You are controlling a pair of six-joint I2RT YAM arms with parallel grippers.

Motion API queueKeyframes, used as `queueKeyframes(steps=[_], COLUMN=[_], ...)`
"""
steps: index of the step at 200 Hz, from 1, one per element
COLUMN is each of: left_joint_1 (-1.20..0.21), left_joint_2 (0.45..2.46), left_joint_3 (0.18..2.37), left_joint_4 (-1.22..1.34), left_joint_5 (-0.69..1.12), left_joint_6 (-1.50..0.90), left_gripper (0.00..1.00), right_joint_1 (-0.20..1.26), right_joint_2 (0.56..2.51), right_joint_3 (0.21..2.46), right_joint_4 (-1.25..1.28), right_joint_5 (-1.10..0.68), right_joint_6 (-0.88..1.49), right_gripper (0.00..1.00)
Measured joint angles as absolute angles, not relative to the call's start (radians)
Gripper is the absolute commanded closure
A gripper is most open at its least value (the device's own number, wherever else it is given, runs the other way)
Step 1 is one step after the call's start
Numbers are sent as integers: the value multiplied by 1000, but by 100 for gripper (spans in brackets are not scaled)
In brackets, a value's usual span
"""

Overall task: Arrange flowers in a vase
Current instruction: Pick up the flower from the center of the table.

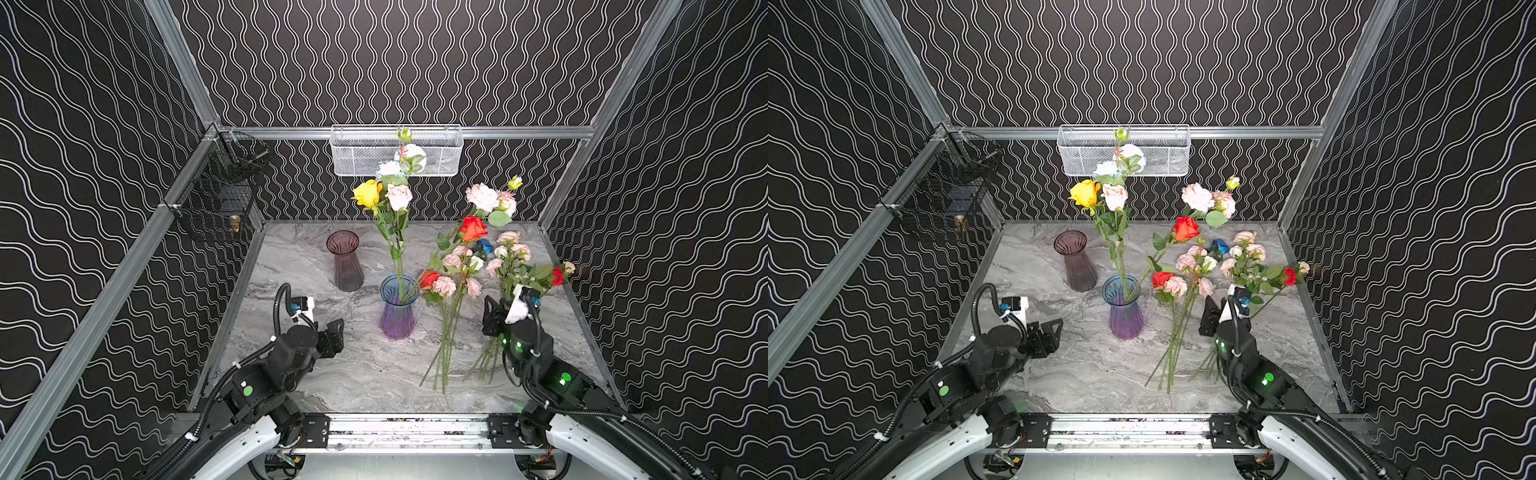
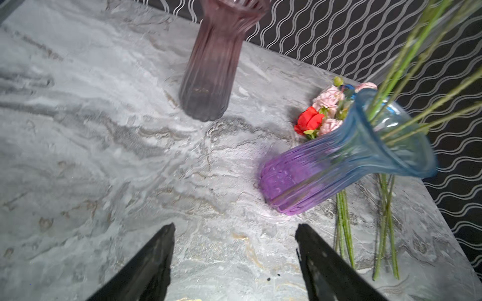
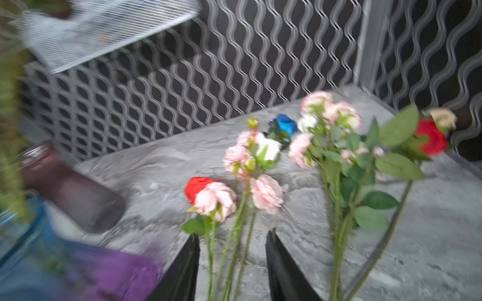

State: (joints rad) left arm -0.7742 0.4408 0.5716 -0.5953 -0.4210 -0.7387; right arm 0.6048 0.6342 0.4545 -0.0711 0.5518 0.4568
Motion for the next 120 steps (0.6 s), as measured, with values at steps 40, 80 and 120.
queueKeyframes(steps=[40,80,120], left_joint_1=[-774,-774,-774], left_joint_2=[333,313,324], left_joint_3=[524,518,488], left_joint_4=[-585,-591,-594], left_joint_5=[-413,-413,-373], left_joint_6=[-815,-837,-864], left_gripper=[23,23,23], right_joint_1=[262,192,187], right_joint_2=[915,1215,1375], right_joint_3=[521,633,690], right_joint_4=[-47,-15,-11], right_joint_5=[202,45,36], right_joint_6=[572,598,596], right_gripper=[51,43,53])
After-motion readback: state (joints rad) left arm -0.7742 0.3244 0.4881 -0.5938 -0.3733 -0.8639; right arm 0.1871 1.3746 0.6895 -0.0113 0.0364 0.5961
